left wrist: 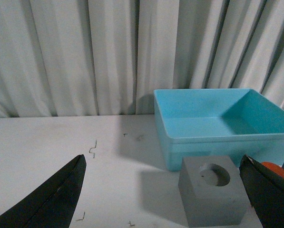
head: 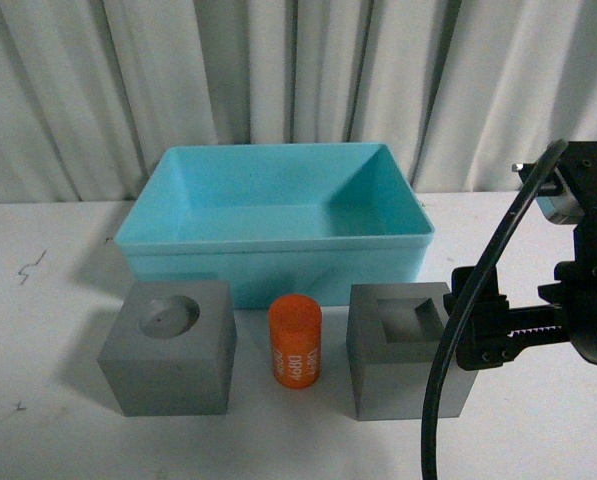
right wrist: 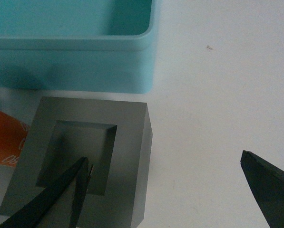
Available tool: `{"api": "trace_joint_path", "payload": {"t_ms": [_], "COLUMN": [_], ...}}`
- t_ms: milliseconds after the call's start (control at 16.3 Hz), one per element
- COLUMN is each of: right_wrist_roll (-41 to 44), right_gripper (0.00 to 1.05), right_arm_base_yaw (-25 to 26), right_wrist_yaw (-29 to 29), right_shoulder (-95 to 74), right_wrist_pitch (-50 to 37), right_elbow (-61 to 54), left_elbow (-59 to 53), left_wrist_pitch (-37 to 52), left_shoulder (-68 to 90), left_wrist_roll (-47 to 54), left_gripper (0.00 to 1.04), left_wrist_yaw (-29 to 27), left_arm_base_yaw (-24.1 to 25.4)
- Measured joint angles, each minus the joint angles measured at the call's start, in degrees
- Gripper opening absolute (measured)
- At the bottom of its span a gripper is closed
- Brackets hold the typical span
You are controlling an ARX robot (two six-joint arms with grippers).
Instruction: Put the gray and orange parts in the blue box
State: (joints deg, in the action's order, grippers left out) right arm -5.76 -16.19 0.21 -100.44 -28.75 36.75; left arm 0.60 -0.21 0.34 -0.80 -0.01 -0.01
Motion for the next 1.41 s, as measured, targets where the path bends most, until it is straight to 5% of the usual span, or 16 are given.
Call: {"api": "trace_joint_path", "payload": {"t_ms": [431, 492, 554, 1107, 1292, 1415], "right_wrist_roll": [-2.3, -2.9, -3.3, -4.1, -4.6, -3.1], "right_gripper": [0.98, 0.94, 0.78, 0.19, 0.17, 0.17], "right_arm_base_yaw": [-1.5, -2.0, -2.4, -1.9, -0.2, 4.7], "right_wrist_yaw": [-0.4, -0.4, -0.4, 0.0, 0.0, -3.5], "right_shoulder": [-5.4, -6.1, -6.4, -5.0, 2.7, 19.3], "right_wrist_pitch": [0.0, 0.0, 0.6, 0.2, 3.8, 5.4], "right_elbow": [3.0, 3.0, 2.8, 1.1, -2.0, 10.6], "left_elbow": [0.0, 0.0, 0.0, 0.0, 0.0, 0.0], "left_wrist_pitch": [0.0, 0.0, 0.0, 0.0, 0.0, 0.0], "left_shoulder": [0.0, 0.0, 0.0, 0.0, 0.0, 0.0], "left_wrist_roll": [0.0, 0.0, 0.0, 0.0, 0.0, 0.0], "left_gripper": [0.98, 0.98, 0.98, 0.98, 0.98, 0.98], "left_wrist_yaw": [0.0, 0.0, 0.0, 0.0, 0.0, 0.0], "left_arm_base_yaw": [0.0, 0.0, 0.0, 0.0, 0.0, 0.0]}}
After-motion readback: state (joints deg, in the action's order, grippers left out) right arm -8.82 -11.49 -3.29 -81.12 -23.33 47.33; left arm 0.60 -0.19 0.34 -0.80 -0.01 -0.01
